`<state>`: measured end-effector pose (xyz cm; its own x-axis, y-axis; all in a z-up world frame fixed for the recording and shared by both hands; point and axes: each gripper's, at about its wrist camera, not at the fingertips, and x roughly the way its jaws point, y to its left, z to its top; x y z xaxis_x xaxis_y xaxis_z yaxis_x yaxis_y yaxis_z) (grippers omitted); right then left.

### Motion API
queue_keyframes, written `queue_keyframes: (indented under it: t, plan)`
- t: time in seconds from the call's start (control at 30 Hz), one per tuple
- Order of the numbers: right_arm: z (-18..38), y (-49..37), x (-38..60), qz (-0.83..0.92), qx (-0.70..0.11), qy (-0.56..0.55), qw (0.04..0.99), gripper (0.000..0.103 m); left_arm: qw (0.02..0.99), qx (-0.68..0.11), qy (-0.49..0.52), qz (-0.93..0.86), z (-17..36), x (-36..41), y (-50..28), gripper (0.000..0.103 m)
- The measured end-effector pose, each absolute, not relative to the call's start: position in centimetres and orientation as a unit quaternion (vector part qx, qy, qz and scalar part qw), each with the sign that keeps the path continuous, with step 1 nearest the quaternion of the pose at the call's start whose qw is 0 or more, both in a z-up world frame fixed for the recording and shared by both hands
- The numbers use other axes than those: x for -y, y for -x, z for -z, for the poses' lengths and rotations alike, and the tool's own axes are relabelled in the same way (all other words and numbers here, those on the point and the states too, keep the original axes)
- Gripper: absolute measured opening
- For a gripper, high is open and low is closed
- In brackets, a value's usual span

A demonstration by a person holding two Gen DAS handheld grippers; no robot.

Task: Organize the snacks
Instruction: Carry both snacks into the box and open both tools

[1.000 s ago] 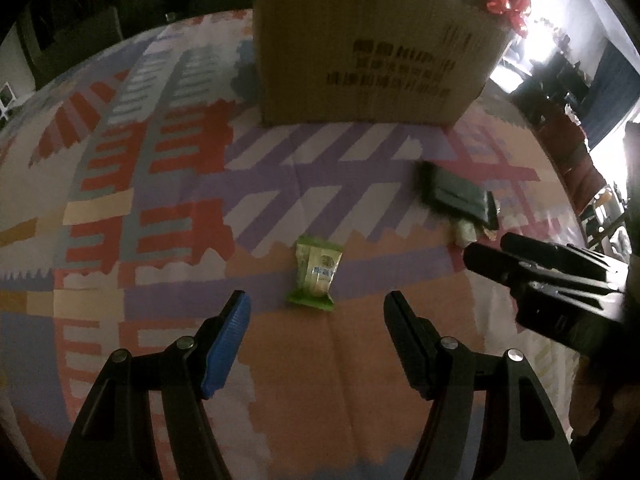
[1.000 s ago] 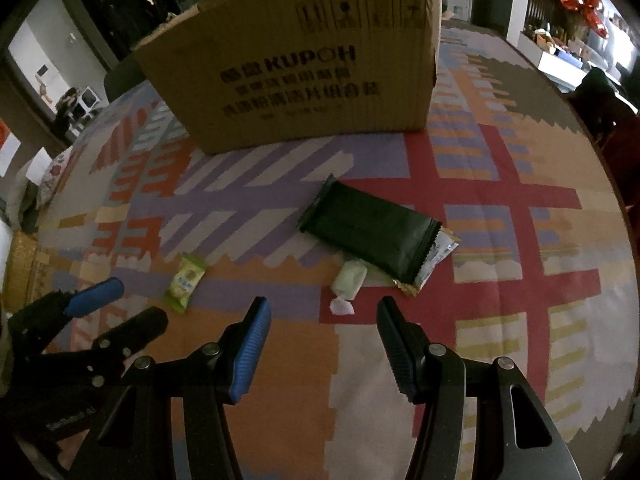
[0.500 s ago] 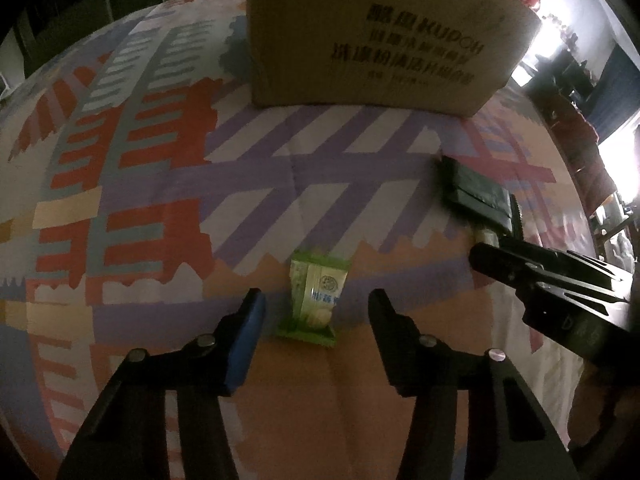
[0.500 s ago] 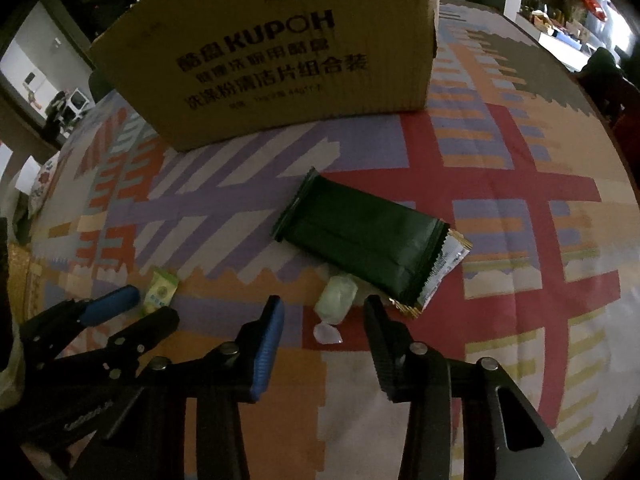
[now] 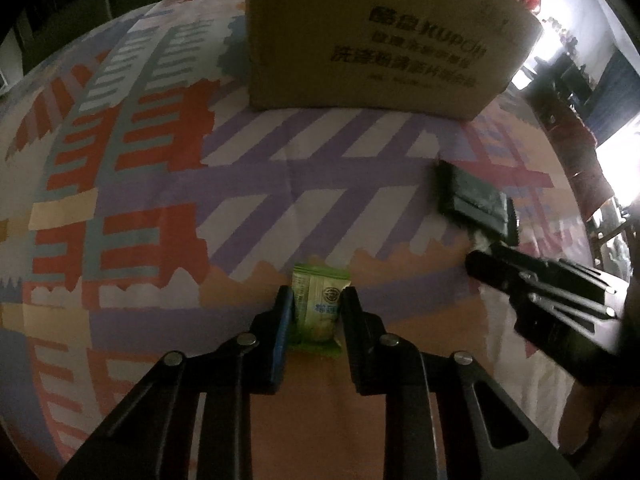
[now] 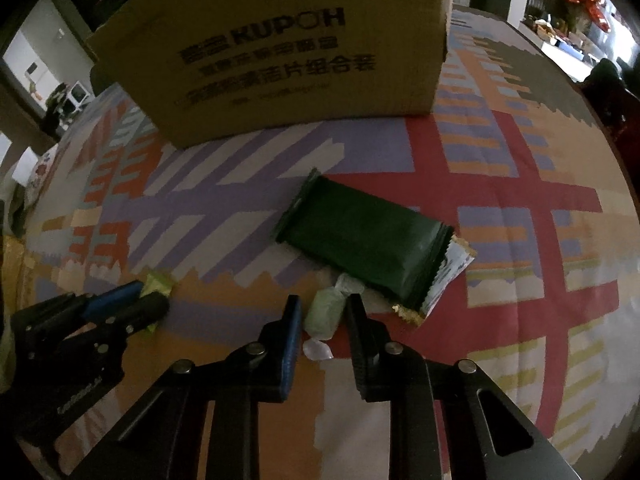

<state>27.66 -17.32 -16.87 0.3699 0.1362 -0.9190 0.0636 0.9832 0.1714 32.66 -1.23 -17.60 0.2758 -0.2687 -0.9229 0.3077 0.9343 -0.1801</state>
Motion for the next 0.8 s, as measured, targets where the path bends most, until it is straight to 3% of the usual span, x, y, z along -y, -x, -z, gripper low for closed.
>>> queue_keyframes:
  t: [0.8]
  plan:
    - [8.7,-24.7,17.4,-0.048,-0.484,-0.091,0.869,0.024,0.848,-0.486,-0.011,0.209,8.3,1.7,-30.5,0.024]
